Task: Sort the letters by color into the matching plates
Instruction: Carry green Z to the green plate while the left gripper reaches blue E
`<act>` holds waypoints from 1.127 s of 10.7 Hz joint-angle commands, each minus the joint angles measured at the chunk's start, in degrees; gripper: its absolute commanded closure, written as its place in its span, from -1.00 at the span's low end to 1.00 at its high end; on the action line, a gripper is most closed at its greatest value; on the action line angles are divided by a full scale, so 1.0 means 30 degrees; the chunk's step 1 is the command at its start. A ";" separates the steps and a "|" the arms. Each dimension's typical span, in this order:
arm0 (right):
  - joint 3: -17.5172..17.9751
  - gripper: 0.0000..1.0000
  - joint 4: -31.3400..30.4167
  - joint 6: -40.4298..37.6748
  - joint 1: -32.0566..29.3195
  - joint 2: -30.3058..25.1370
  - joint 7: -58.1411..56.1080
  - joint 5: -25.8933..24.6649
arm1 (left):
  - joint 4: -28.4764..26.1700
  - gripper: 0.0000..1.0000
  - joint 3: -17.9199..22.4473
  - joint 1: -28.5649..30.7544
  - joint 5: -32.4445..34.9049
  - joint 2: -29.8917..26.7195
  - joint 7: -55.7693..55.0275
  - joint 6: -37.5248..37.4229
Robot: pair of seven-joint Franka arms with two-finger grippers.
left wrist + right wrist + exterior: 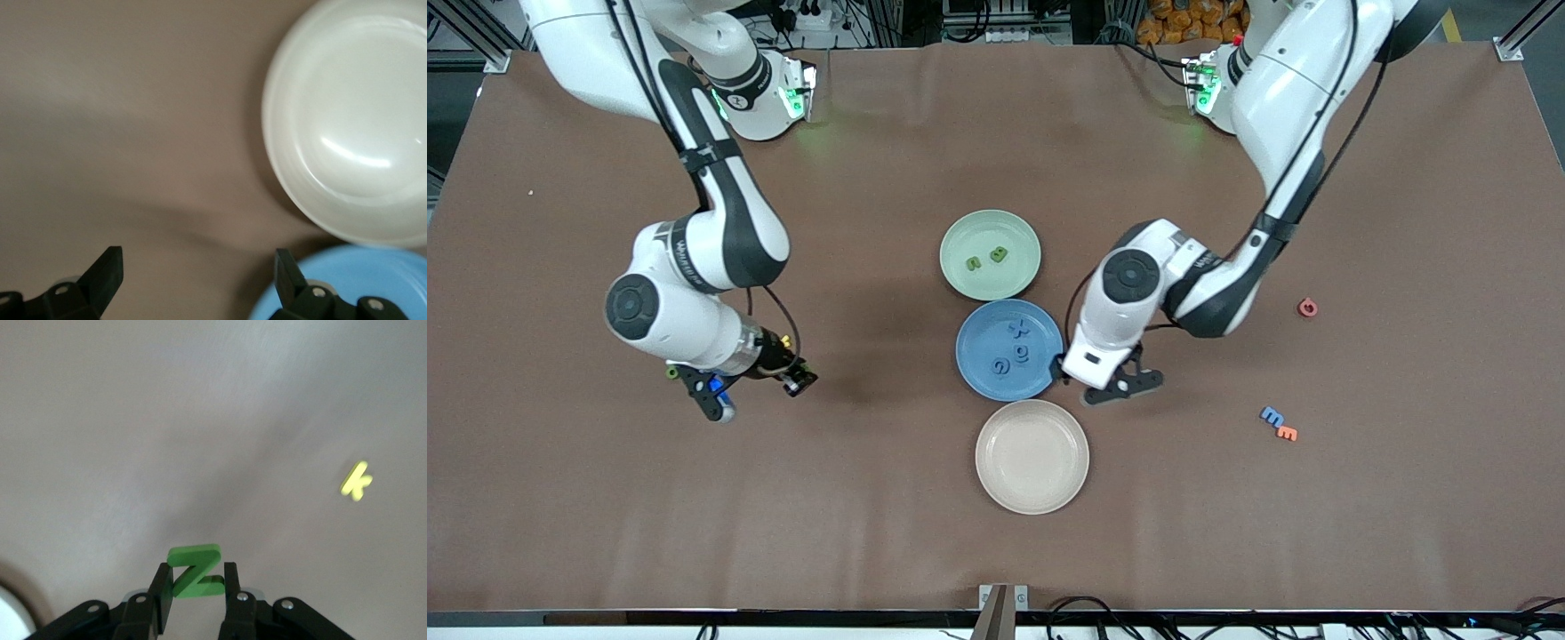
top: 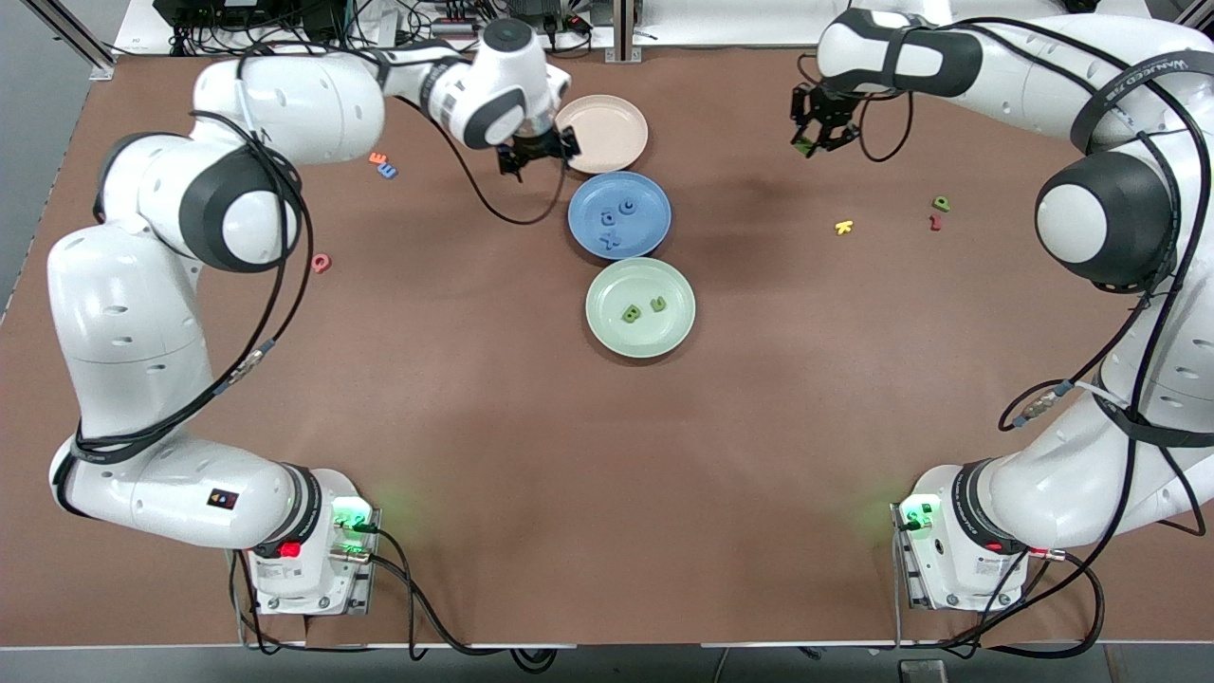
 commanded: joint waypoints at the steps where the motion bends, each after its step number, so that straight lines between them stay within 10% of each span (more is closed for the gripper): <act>1: 0.1872 1.00 0.0346 0.0263 0.0265 0.0236 0.2992 0.0103 | 0.0028 -1.00 0.0073 0.1909 0.0016 -0.0286 0.0095 -0.0909; 12: 0.6974 1.00 -0.2258 0.2751 0.4363 0.0673 0.5201 0.0014 | -0.0821 -1.00 0.0514 0.7359 -0.0072 -0.0462 0.0118 -0.1500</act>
